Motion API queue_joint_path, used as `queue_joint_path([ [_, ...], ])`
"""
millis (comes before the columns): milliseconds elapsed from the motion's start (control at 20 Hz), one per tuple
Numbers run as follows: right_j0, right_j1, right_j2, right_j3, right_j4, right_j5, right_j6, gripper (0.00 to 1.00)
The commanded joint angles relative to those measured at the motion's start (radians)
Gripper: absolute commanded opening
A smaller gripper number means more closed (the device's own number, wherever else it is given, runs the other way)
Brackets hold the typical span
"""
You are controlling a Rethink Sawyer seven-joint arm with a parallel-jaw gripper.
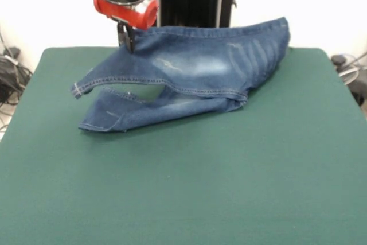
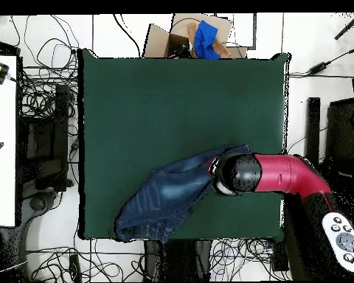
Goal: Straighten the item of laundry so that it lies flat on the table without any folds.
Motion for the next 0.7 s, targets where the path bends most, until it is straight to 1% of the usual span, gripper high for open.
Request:
queue_joint_path([
  [50,0.027,-0.03,0.136,-0.183,0.089,0.251,-0.245,0.0],
  [200,0.05,-0.065,0.155,-0.213,0.125,0.338,-0.227,0.0],
  [300,0.068,-0.086,0.173,-0.238,0.137,0.375,-0.232,0.0],
  [400,0.079,-0.08,0.185,-0.264,0.154,0.407,-0.23,0.0],
  [450,0.084,-0.079,0.185,-0.265,0.156,0.4,-0.219,0.0],
  [600,0.112,-0.083,0.168,-0.258,0.177,0.397,-0.137,0.0],
  [700,0.134,-0.075,0.157,-0.229,0.219,0.375,-0.075,0.0],
])
